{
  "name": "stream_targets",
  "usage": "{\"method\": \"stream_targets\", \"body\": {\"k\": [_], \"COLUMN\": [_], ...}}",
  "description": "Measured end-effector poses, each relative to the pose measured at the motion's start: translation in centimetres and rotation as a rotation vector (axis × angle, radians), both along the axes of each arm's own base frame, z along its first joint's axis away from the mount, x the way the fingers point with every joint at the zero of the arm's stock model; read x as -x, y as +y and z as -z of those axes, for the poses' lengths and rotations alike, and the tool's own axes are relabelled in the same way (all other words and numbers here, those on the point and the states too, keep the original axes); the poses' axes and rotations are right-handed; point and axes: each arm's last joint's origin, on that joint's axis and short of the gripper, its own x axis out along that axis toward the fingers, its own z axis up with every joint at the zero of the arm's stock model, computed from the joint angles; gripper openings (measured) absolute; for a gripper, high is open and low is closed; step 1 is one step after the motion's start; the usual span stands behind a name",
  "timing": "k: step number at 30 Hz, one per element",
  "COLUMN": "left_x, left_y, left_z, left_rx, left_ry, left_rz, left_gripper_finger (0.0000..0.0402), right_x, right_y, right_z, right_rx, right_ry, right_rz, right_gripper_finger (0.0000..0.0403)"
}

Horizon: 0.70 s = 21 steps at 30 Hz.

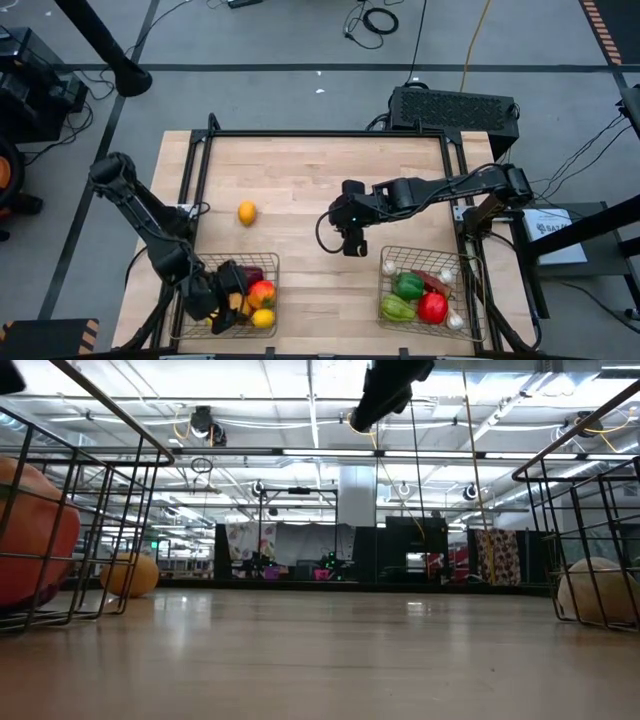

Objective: Sort produce into baskets

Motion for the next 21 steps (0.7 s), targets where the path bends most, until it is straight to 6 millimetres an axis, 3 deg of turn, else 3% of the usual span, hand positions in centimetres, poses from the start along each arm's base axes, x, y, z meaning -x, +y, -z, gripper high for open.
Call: {"method": "stream_targets", "body": {"k": [4, 7, 10, 14, 17, 21], "left_x": [-0.3, -0.5, -0.4, -0.1, 0.0, -0.1], "left_y": [1.5, 3.5, 6.3, 10.7, 13.9, 16.2], "left_z": [-1.1, -3.2, -6.2, -8.6, -8.8, -6.7], "left_rx": [-0.051, -0.144, -0.278, -0.469, -0.55, -0.577], "left_ry": [-0.076, -0.145, -0.189, -0.127, -0.018, 0.111], "left_rz": [-0.028, -0.103, -0.247, -0.479, -0.655, -0.844], "left_gripper_finger": [0.0373, 0.0376, 0.0377, 0.0376, 0.0369, 0.0359], "right_x": [-0.1, -0.2, -0.1, -0.1, -0.1, 0.0], "right_y": [0.4, 0.7, 0.9, 0.9, 0.9, 0.6], "right_z": [-0.1, -0.2, -0.2, -0.2, -0.1, -0.1], "right_rx": [-0.003, -0.002, -0.001, 0.001, 0.003, 0.072], "right_ry": [-0.021, -0.032, -0.031, -0.031, -0.026, -0.02], "right_rz": [-0.011, -0.023, -0.03, -0.03, -0.029, 0.035], "right_gripper_finger": [0.0153, 0.0153, 0.0153, 0.0153, 0.0153, 0.0153]}}
